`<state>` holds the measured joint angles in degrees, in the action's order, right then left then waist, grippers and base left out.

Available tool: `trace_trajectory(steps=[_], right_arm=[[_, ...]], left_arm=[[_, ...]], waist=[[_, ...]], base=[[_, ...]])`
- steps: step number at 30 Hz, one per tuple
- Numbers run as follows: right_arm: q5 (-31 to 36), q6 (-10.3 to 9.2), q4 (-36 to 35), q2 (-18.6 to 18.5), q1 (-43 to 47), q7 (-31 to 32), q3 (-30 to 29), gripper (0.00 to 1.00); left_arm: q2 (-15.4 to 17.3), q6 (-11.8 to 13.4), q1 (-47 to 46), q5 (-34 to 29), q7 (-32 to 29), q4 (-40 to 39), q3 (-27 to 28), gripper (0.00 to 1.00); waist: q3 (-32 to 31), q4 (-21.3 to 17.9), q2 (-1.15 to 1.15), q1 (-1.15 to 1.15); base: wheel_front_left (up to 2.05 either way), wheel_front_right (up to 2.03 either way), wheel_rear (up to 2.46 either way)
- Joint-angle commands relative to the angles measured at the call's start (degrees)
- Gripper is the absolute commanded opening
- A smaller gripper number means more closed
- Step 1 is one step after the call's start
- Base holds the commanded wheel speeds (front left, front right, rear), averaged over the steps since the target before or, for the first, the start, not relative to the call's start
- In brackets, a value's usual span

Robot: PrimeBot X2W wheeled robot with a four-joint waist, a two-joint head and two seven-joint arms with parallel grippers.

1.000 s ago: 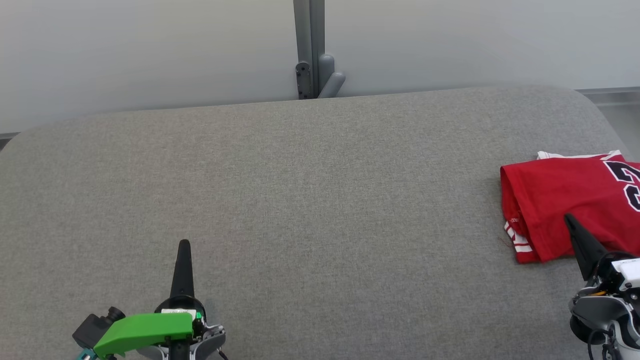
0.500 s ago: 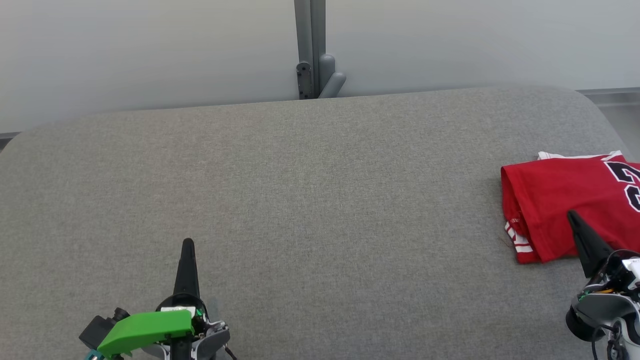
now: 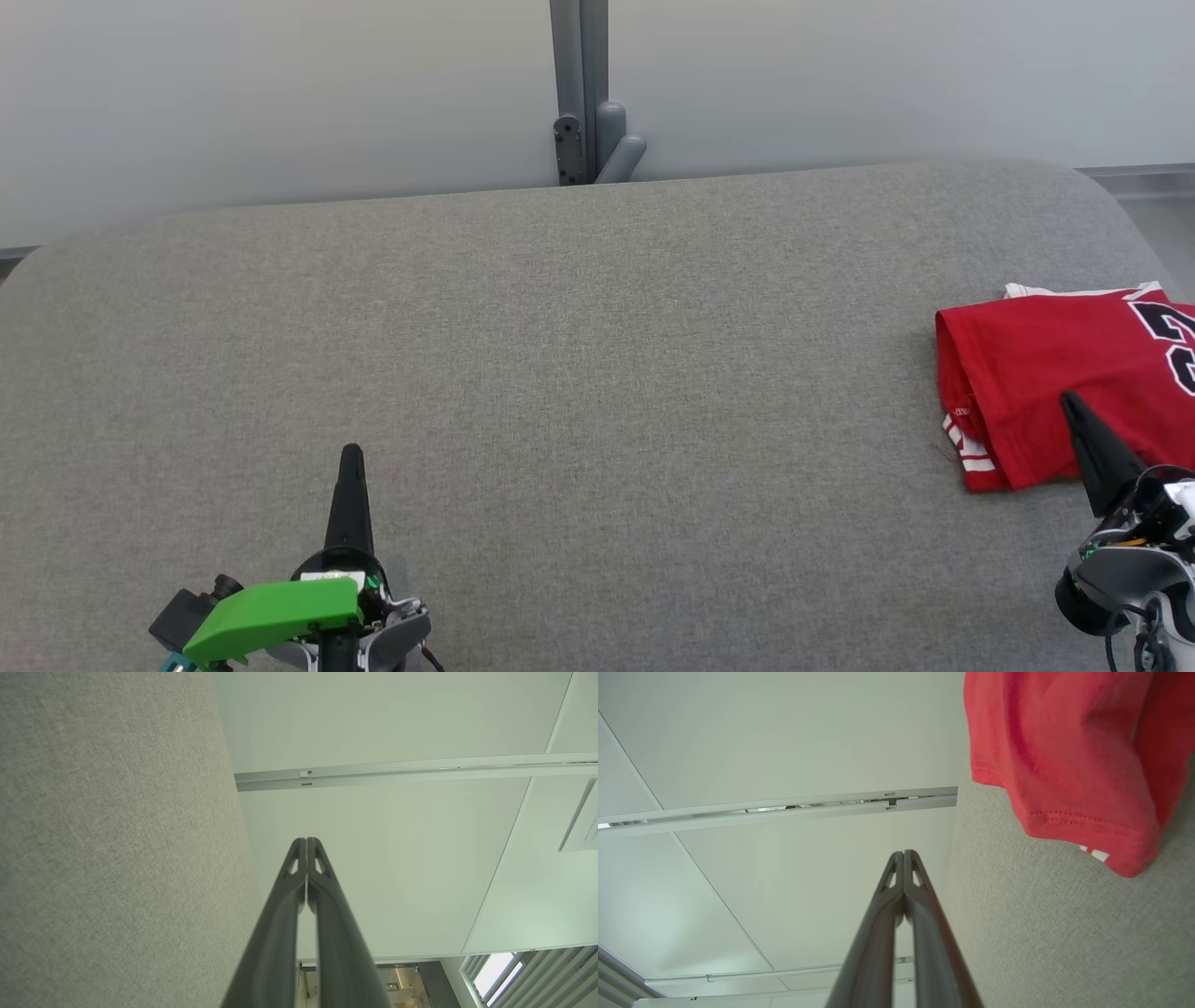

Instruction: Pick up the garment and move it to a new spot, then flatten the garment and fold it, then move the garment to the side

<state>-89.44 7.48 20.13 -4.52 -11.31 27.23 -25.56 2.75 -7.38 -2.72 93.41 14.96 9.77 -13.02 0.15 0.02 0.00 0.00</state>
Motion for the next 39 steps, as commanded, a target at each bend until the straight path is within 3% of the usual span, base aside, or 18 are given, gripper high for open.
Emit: trace_trajectory(steps=[1, 39], right_arm=[[-0.18, 0.02, 0.03, -0.08, -0.53, 0.25, -0.17, 0.0], [-0.04, 0.02, 0.0, -0.01, -0.54, 0.29, -0.26, 0.0]], left_arm=[[0.07, -0.29, -0.62, 0.49, 0.11, 0.1, 0.04, 0.0], [0.08, -0.3, -0.59, 0.49, 0.13, 0.03, 0.07, 0.0]], waist=[[0.0, 0.0, 0.0, 0.0], [0.0, 0.0, 0.0, 0.0]], base=[[0.0, 0.0, 0.0], [0.0, 0.0, 0.0]])
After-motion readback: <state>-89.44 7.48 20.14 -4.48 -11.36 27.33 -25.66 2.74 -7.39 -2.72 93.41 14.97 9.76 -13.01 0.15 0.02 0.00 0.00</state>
